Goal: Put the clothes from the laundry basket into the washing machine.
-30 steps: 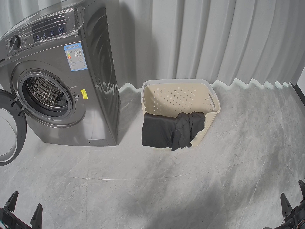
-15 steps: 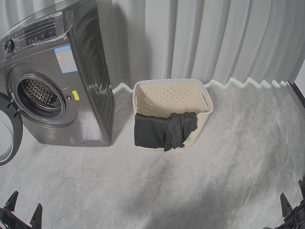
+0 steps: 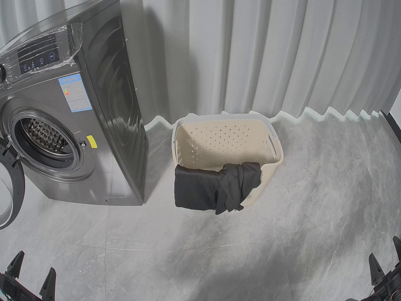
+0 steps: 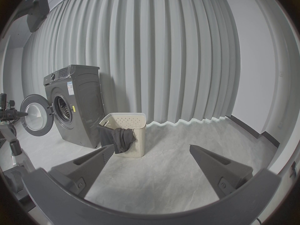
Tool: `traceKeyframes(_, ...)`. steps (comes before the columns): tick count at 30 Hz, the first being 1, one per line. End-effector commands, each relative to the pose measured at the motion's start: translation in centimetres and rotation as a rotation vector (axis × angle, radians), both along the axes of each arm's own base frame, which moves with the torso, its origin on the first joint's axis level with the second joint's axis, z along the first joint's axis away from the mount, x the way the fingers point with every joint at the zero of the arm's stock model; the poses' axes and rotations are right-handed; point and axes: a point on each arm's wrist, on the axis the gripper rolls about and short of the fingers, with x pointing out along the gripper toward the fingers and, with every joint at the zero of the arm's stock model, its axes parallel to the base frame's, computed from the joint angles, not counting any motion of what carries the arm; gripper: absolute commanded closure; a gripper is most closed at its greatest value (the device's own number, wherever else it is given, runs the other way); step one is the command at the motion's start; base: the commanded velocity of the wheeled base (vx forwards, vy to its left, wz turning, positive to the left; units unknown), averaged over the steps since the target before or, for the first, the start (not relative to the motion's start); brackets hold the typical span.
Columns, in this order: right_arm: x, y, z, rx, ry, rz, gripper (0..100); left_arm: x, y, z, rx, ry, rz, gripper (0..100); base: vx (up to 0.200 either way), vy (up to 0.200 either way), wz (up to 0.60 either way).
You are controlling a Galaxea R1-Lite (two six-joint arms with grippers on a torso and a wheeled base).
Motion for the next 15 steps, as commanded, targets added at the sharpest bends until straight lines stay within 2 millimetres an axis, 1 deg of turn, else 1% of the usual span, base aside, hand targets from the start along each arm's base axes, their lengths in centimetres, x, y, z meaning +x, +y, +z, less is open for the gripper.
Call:
traceKeyframes(1,-0.1,0.0,-0.4,0.002,0.0,-0.002,0,0.0,0.0,-0.4,-0.001,-0.003,0.0,0,0.2,0.0,0.0)
traceKeyframes(5,0.0,0.0,-0.4,0.003,-0.002,0.002,0,0.0,0.0,-0.4,-0.001,-0.003,0.0,0,0.2,0.0,0.0)
traceKeyframes(12,0.0,0.0,-0.4,0.009,-0.007,0.001,0,0.0,0.0,-0.4,-0.003,-0.003,0.0,0,0.0,0.0,0.0)
traceKeyframes(13,-0.2,0.0,0.6,0.009,-0.058,0.005,0,0.0,0.0,-0.4,-0.001,-0.003,0.0,0,0.0,0.0,0.0)
traceKeyframes(15,-1.5,0.0,4.2,0.034,-0.213,0.013,0,0.0,0.0,-0.4,-0.003,-0.003,0.0,0,0.0,0.0,0.0)
